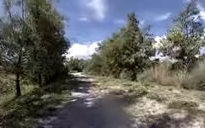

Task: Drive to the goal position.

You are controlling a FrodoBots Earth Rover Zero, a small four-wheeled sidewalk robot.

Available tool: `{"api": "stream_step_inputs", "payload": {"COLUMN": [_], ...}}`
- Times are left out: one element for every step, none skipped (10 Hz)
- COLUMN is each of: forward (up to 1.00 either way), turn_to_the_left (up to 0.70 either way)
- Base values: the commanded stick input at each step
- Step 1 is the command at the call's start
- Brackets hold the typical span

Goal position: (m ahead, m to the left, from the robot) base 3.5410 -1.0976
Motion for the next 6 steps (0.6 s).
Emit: {"api": "stream_step_inputs", "payload": {"forward": [0.82, 0.82, 0.82, 0.82, 0.82, 0.82], "turn_to_the_left": [0.00, 0.00, 0.00, 0.00, 0.00, 0.00]}}
